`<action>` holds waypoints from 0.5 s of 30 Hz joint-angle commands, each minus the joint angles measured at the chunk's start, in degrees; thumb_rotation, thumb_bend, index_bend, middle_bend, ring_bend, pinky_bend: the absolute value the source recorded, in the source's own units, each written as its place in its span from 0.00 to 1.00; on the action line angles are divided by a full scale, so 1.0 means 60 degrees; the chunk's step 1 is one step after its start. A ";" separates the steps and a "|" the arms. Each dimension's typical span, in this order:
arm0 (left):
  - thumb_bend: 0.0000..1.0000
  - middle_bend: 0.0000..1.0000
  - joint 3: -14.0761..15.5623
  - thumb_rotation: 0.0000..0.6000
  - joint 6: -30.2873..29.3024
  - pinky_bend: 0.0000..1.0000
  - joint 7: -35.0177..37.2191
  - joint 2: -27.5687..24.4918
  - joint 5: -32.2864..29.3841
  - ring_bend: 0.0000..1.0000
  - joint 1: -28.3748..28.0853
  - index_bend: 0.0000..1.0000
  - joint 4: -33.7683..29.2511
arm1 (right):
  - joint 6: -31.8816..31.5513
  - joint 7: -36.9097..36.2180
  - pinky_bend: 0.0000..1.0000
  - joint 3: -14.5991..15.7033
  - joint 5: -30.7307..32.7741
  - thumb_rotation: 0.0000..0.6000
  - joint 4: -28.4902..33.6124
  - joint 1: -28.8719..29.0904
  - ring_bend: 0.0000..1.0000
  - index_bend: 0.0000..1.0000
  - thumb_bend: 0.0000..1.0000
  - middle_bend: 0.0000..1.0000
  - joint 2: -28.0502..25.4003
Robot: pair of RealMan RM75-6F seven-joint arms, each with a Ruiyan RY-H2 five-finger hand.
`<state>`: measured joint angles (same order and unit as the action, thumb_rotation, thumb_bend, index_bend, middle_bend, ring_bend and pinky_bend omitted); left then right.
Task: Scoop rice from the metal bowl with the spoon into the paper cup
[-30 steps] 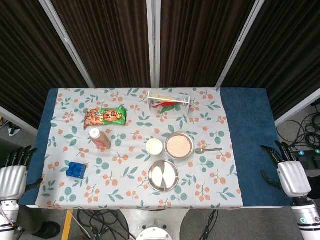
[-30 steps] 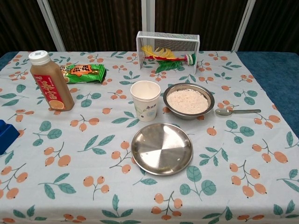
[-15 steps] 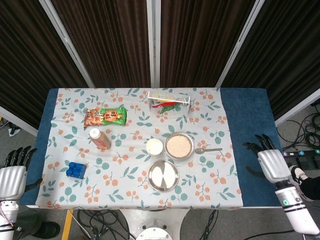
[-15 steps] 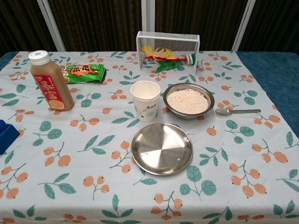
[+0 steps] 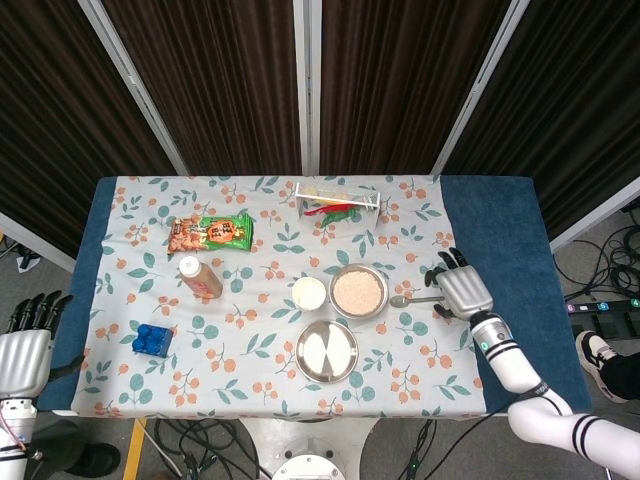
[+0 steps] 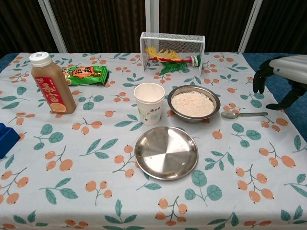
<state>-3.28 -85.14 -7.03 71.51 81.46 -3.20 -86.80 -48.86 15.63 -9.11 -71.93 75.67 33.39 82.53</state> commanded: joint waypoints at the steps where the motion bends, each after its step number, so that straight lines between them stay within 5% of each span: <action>1: 0.05 0.21 -0.0006 1.00 0.0026 0.12 -0.0007 0.0024 -0.0021 0.11 -0.0015 0.22 0.0019 | 0.0274 0.0288 0.00 0.0070 0.0250 1.00 -0.0556 0.0268 0.10 0.44 0.17 0.43 0.0519; 15: 0.05 0.21 -0.0003 1.00 -0.0006 0.12 0.0061 0.0111 -0.0047 0.11 0.0013 0.22 0.0102 | 0.0450 -0.0226 0.02 0.0412 0.0122 1.00 -0.1908 0.0479 0.15 0.47 0.26 0.48 0.1384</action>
<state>-3.30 -85.18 -6.66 72.18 81.19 -3.12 -86.17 -46.26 14.39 -6.80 -71.05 64.41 36.16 90.65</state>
